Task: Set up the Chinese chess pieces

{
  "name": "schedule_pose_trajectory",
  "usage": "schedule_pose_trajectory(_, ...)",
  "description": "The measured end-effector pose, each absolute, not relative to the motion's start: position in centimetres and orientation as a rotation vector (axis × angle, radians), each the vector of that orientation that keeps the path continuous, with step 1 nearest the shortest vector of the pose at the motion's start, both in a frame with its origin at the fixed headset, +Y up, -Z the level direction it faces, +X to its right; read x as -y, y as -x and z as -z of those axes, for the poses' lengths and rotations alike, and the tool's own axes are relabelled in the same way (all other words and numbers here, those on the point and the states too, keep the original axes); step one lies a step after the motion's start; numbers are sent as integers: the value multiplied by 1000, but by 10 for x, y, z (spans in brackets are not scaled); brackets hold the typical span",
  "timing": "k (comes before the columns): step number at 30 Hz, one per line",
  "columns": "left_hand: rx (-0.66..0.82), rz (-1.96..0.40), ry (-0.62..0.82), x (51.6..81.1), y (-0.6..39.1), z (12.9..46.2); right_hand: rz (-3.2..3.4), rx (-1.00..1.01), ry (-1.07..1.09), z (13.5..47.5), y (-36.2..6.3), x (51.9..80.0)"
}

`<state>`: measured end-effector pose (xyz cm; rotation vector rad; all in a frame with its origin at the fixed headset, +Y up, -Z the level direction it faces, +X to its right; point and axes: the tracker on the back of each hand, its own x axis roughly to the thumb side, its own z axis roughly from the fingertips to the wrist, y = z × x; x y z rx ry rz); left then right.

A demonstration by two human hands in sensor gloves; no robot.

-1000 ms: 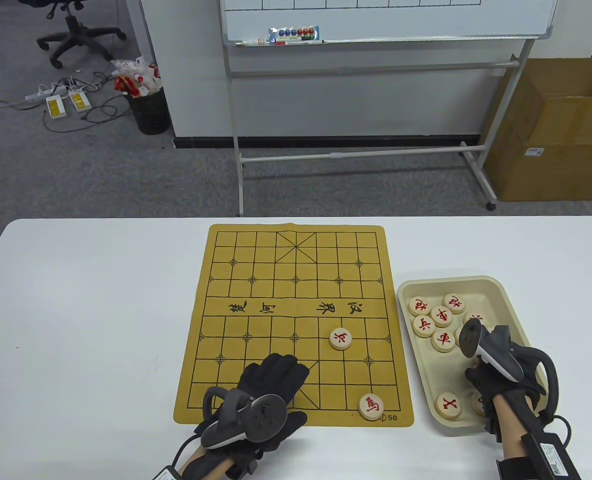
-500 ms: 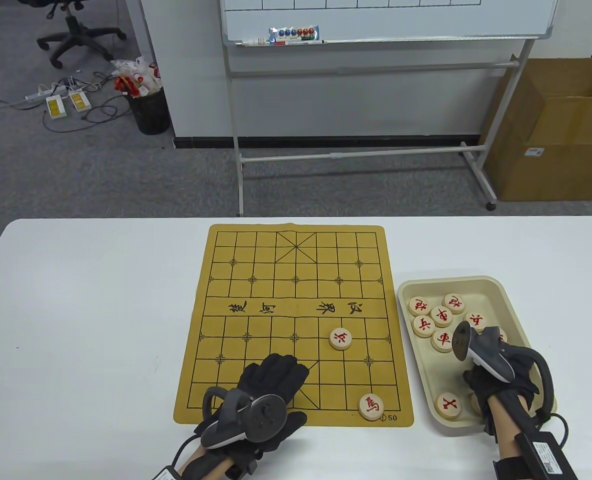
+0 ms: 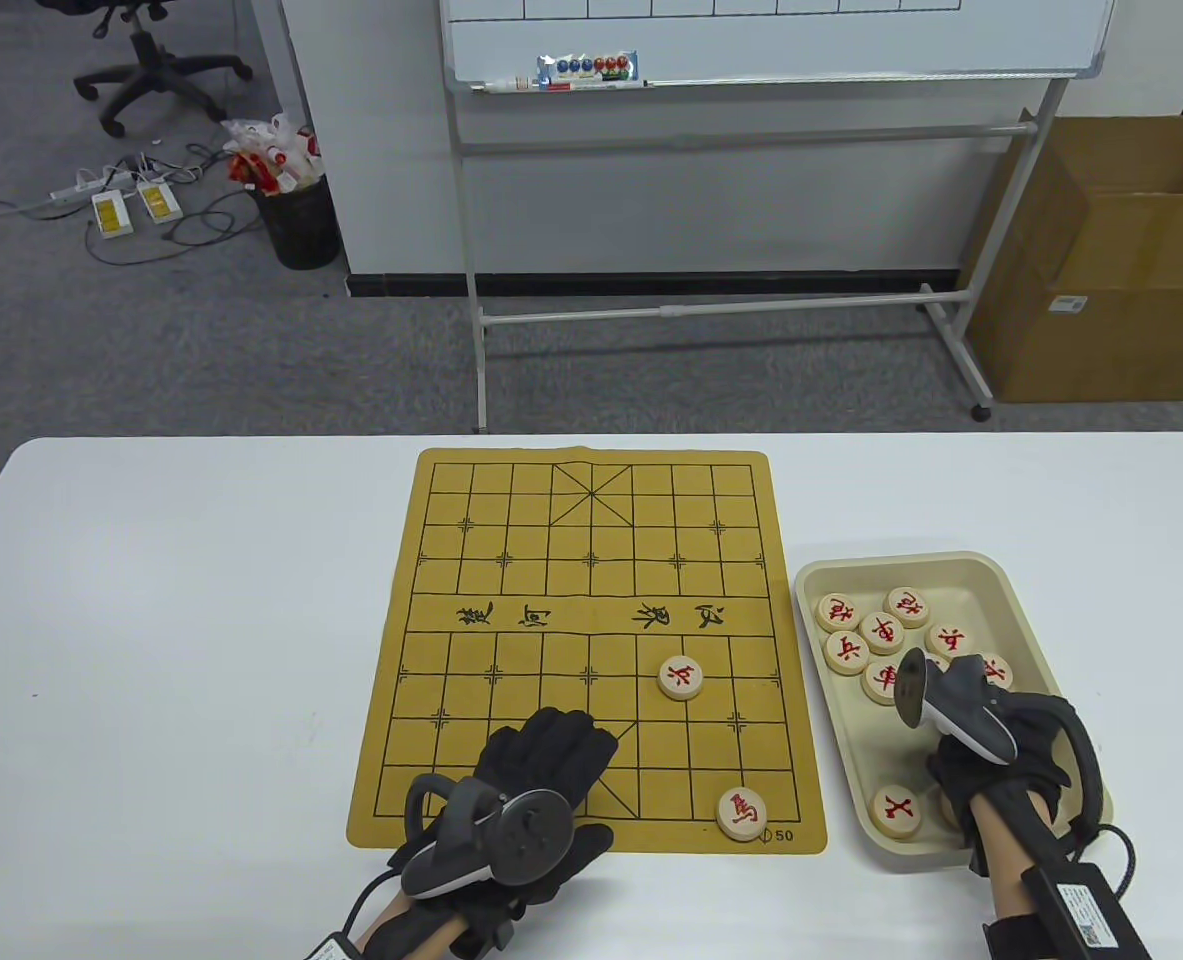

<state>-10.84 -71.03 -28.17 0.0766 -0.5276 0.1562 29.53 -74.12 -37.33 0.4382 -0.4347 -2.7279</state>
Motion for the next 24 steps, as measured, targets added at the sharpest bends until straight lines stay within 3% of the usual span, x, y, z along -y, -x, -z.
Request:
schedule_pose_trajectory(8, 527, -158, -78, 710, 109, 282, 2749, 389, -434, 374, -296, 742)
schedule_pose_trajectory(15, 525, -157, -75, 711, 109, 282, 2729, 464, -440, 373, -295, 743)
schedule_pose_trajectory(24, 522, -158, -78, 711, 109, 282, 2707, 381, -417, 375, -292, 747)
